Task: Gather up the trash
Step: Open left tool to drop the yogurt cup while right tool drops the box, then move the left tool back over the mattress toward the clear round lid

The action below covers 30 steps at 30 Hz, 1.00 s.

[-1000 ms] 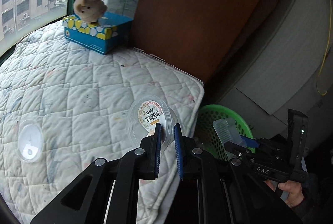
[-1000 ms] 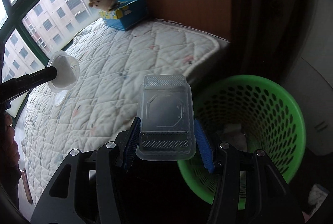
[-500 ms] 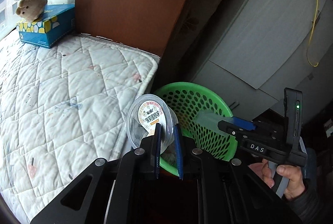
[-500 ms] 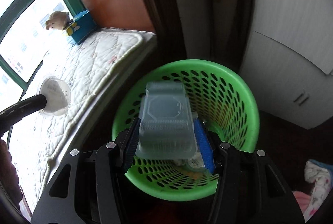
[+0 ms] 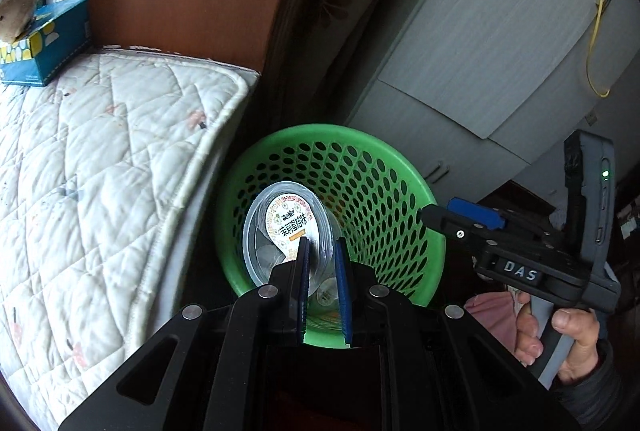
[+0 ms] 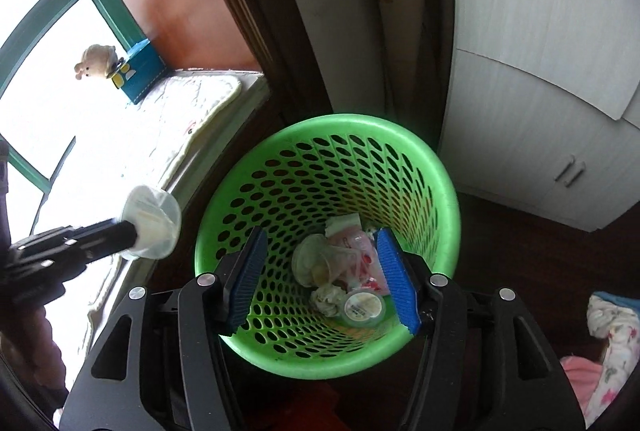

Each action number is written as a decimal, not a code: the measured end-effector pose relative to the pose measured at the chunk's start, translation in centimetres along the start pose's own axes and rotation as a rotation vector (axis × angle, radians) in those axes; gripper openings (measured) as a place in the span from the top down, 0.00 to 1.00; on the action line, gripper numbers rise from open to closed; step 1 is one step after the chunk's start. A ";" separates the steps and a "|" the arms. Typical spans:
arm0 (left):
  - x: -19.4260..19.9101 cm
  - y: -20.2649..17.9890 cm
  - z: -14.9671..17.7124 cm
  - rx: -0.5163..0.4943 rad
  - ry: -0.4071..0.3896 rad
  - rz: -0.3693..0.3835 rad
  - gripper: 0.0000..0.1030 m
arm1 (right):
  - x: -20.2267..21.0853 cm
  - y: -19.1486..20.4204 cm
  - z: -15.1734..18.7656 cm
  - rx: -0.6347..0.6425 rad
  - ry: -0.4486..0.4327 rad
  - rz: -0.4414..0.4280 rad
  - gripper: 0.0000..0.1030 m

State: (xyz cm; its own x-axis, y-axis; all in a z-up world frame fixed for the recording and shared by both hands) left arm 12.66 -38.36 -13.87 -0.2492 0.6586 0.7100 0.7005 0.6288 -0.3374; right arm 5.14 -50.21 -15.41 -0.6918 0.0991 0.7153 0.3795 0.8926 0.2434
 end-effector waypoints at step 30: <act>1.7 3.4 1.5 0.061 -0.024 -0.131 0.44 | 1.6 1.8 0.8 0.009 -0.009 -0.043 0.28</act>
State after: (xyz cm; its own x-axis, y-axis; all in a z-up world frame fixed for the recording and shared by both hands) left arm 13.61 -34.48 -14.75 -0.3521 0.5783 0.7359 0.6192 0.7335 -0.2802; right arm 4.16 -48.08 -14.34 -0.7128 0.0644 0.6984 0.3438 0.9000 0.2679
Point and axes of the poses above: each gripper's, at about its wrist camera, not at the fingertips, and x roughly against the way its jaws point, y to its left, z to its underside, the point moved 10 cm from there along -x, roughly the way its jaws point, and after that the axes turned 9 degrees about -y, right-handed, at the moved point
